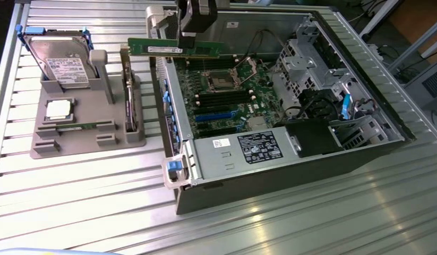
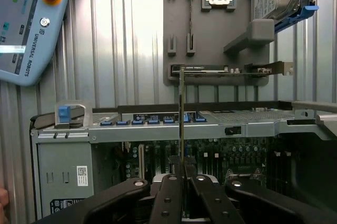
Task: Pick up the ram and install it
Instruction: 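Pick up the ram and move it above insertion slot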
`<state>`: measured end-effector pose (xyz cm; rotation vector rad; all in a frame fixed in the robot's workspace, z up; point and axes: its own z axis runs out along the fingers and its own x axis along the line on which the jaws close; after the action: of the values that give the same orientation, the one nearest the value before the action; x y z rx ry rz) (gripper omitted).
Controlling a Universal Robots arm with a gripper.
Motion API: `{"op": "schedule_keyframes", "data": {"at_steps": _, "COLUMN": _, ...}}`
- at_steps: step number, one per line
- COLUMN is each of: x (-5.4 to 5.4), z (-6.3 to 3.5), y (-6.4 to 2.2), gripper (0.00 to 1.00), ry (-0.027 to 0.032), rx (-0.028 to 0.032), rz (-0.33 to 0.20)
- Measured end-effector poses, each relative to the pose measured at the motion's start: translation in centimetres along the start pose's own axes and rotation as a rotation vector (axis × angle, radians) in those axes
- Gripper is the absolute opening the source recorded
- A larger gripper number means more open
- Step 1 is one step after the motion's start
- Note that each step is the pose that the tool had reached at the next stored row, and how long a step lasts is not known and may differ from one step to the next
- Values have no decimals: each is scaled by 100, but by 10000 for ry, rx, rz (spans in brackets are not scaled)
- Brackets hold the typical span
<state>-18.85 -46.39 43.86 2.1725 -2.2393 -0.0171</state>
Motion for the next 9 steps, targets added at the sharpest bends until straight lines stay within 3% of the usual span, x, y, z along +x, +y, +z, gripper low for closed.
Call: {"op": "schedule_keyframes", "data": {"at_steps": 9, "x": -2, "z": -2, "y": -59, "gripper": 12, "ry": 2, "rx": -18, "rz": -9}}
